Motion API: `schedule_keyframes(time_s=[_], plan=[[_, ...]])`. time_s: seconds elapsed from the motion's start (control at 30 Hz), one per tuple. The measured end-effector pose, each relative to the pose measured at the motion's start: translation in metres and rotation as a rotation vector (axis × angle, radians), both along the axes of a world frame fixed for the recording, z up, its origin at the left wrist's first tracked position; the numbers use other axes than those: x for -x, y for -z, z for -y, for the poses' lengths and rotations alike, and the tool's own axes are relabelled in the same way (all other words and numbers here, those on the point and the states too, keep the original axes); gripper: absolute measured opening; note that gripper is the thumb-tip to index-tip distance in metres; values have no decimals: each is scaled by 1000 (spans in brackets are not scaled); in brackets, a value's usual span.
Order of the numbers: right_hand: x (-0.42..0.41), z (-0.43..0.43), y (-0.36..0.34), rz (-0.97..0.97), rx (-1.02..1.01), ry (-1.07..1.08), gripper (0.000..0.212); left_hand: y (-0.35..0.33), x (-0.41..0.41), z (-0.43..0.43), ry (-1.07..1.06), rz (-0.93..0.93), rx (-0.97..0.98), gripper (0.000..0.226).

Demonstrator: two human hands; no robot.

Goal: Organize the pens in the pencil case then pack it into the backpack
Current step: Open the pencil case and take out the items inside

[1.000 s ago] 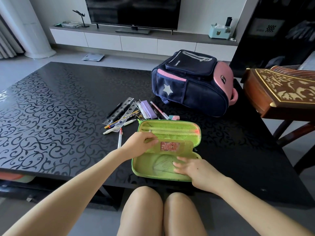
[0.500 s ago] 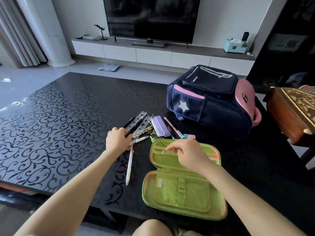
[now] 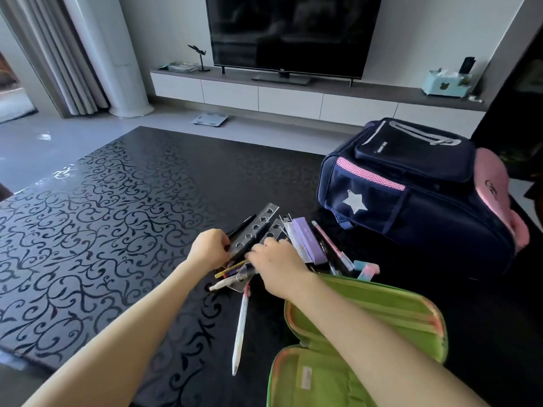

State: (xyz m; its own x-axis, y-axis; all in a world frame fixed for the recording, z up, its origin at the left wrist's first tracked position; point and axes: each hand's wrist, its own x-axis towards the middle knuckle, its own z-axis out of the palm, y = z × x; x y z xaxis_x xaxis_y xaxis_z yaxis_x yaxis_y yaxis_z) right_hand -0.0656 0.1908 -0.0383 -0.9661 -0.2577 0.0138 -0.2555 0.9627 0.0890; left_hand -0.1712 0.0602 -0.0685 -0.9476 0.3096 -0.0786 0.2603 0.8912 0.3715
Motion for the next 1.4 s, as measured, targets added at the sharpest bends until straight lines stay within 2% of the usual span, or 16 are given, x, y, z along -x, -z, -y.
schedule_keyframes(time_s=[0.07, 0.17, 0.3, 0.4, 0.5, 0.63, 0.7, 0.77, 0.83, 0.87, 1.03, 1.13, 1.3, 1.4], plan=[[9, 11, 1, 15, -146, -14, 30, -2, 3, -2, 27, 17, 50, 2], [14, 19, 4, -9, -260, -40, 24, -4, 7, -5, 25, 88, 82, 9], [2, 14, 7, -22, -279, -69, 19, -4, 11, -7, 27, 175, 29, 14], [-6, 4, 11, -113, -215, -110, 17, -8, 6, -8, 38, 138, -40, 15], [-16, -10, 10, -338, -157, -111, 9, -23, -4, -5, 8, 3, -113, 12], [-38, -25, -10, -675, -16, -34, 22, -53, -22, 7, 15, -139, -191, 13], [-55, -31, -24, -783, 5, -16, 15, -72, -37, 14, 55, -118, -271, 10], [-77, -34, -38, -837, -19, 7, 19, -88, -58, 22, 124, 65, -405, 8], [-103, -34, -45, -828, -67, 39, 20, -98, -82, 27, 218, 330, -528, 11], [-119, -33, -47, -800, -98, 54, 21, -99, -95, 28, 276, 406, -525, 12], [-202, -40, -37, -677, -141, 73, 28, -77, -152, 13, 532, 565, -374, 20], [-232, -53, -29, -656, -35, 134, 34, -54, -172, -7, 655, 486, -214, 19], [-252, -58, -20, -551, 37, 170, 40, -38, -188, -32, 713, 292, -31, 23], [-254, -56, -20, -527, 63, 176, 38, -33, -191, -32, 715, 226, -3, 21]])
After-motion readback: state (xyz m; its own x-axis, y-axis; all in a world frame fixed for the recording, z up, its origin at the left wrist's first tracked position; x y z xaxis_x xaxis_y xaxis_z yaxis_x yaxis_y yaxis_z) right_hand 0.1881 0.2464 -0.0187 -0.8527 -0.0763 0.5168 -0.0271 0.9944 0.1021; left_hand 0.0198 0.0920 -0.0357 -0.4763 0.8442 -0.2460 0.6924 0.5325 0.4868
